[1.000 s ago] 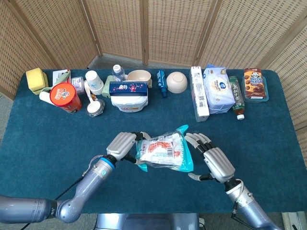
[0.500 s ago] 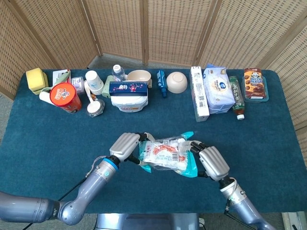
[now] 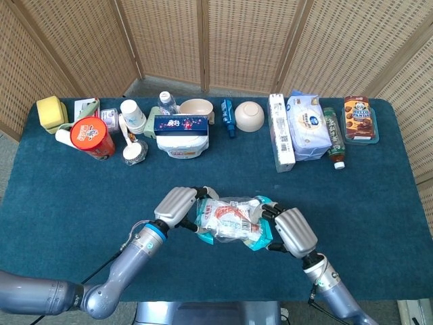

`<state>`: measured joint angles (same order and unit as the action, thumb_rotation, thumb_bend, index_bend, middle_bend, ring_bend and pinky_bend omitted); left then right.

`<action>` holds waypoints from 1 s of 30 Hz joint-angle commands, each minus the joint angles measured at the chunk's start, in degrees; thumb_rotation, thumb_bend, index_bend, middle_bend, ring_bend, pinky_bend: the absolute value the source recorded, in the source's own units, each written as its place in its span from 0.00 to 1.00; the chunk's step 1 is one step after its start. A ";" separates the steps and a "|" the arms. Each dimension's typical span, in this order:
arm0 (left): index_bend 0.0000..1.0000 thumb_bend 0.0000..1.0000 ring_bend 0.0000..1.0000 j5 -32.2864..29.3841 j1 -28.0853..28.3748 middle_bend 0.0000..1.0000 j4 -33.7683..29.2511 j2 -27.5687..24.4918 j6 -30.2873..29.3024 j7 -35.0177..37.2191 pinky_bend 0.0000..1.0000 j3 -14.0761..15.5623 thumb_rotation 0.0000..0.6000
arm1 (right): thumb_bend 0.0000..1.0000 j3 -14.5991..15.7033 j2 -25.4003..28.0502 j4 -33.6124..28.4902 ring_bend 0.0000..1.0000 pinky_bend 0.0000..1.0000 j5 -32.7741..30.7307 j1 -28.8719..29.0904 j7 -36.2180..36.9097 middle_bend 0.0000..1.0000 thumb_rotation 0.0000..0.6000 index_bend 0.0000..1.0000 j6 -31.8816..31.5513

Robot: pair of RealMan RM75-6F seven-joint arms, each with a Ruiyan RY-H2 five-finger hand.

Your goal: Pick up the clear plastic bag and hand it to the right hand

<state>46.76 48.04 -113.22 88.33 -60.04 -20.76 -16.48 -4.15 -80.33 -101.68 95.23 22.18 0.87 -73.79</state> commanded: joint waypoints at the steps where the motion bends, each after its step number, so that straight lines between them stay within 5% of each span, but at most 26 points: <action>1: 0.04 0.12 0.03 2.69 -0.36 0.02 0.03 -1.62 1.64 1.49 0.20 1.11 1.00 | 1.00 -0.10 -0.03 0.46 0.65 0.89 -0.03 -0.15 0.72 0.68 1.00 0.79 -0.67; 5: 0.00 0.04 0.00 4.10 -0.43 0.00 -0.02 -3.15 2.19 1.90 0.07 1.66 1.00 | 1.00 -0.27 -0.08 1.19 0.65 0.89 -0.07 -0.24 1.48 0.68 1.00 0.80 -1.43; 17: 0.00 0.03 0.00 6.59 -2.00 0.00 -1.06 -7.85 -0.53 1.06 0.04 3.02 1.00 | 1.00 -0.72 0.12 3.13 0.65 0.89 -1.38 -0.21 3.91 0.68 1.00 0.80 -2.10; 23: 0.00 0.03 0.00 9.84 -5.30 0.00 -2.66 -14.16 -3.61 0.77 0.04 5.01 1.00 | 1.00 -1.05 0.36 3.94 0.65 0.89 -2.09 -0.10 4.87 0.68 1.00 0.80 -2.13; 30: 0.00 0.03 0.00 15.51 -11.19 0.00 -1.10 -23.06 -5.12 9.01 0.04 7.13 1.00 | 1.00 -2.35 1.55 1.60 0.65 0.89 -1.42 0.35 4.66 0.68 1.00 0.80 -3.46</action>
<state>59.82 39.25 -115.26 67.80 -64.48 -15.14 -10.43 -6.02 -79.12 -99.43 93.68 22.35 5.80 -76.89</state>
